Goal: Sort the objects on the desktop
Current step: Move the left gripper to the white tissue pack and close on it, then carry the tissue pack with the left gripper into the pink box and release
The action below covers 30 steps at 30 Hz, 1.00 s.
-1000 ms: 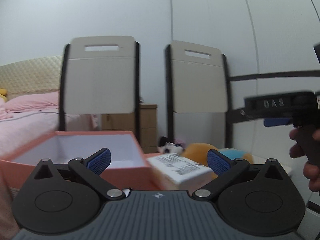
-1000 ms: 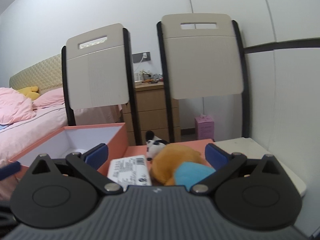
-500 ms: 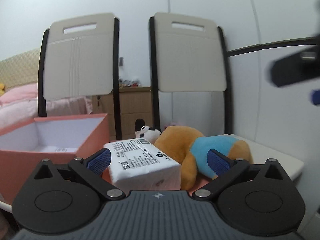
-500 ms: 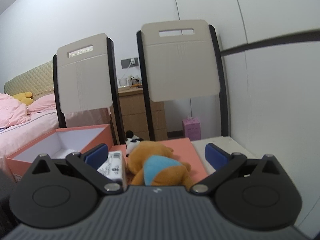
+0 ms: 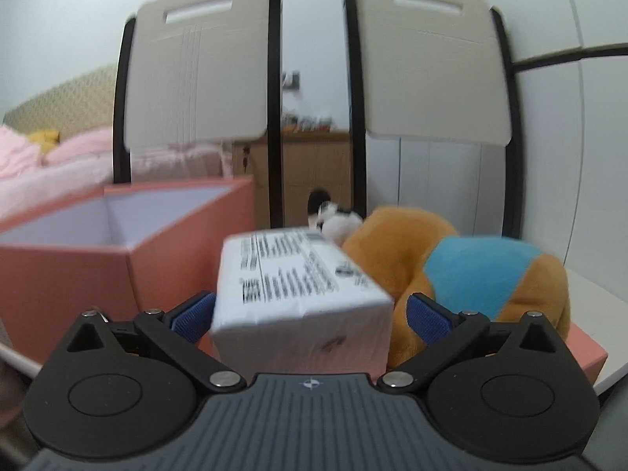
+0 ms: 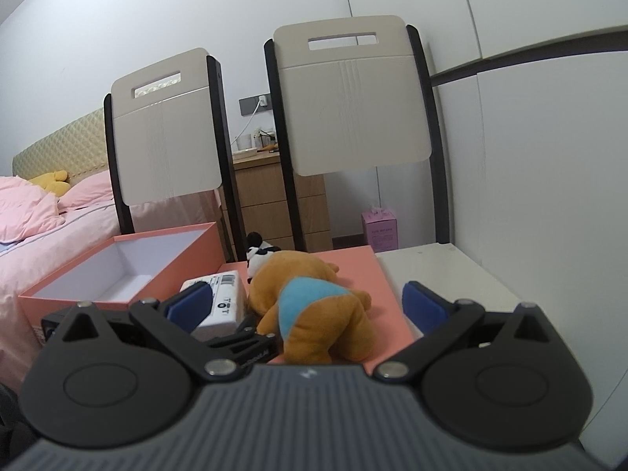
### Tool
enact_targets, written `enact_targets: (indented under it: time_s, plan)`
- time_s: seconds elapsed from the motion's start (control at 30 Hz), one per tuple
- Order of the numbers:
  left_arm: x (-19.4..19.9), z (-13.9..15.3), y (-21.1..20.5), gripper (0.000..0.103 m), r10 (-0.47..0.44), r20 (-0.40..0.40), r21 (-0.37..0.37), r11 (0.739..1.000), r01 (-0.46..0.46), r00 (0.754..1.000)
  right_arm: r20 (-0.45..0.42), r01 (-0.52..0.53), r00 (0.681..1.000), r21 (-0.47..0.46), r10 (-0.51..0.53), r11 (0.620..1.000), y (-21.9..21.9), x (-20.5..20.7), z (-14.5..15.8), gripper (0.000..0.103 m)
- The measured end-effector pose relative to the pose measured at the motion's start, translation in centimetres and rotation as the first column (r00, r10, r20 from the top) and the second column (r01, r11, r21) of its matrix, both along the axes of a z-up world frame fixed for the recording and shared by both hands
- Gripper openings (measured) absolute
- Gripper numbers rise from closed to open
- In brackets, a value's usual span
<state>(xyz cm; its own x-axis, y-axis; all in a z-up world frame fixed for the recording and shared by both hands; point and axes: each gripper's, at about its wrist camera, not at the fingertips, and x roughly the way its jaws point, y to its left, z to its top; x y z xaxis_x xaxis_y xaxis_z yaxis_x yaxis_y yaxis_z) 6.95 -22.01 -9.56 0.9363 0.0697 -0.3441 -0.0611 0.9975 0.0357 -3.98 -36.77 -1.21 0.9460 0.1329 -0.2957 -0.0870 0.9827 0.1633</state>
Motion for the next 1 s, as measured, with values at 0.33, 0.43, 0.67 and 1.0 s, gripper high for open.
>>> enact_targets:
  time_s: [0.33, 0.43, 0.67, 1.0]
  plan:
    - [0.8, 0.0, 0.6, 0.090, 0.004, -0.021, -0.047, 0.999, -0.005, 1.000, -0.057, 0.015, 0.998, -0.019, -0.016, 1.000, -0.3, 0.4, -0.7, 0.103]
    - [0.6, 0.5, 1.1, 0.089, -0.011, -0.018, -0.060, 0.998, 0.010, 1.000, -0.068, 0.011, 0.998, -0.036, -0.014, 0.999, 0.0, 0.8, -1.0, 0.103]
    - [-1.0, 3.1, 3.3, 0.088, -0.099, 0.002, -0.100, 0.990, 0.099, 0.995, -0.066, 0.040, 0.997, -0.046, -0.043, 0.998, 0.2, 1.4, -1.1, 0.103]
    - [-2.5, 10.7, 8.0, 0.088, -0.191, 0.120, -0.181, 0.961, 0.211, 0.974, -0.025, 0.093, 0.995, -0.043, -0.094, 0.995, 0.8, 1.8, -0.8, 0.103]
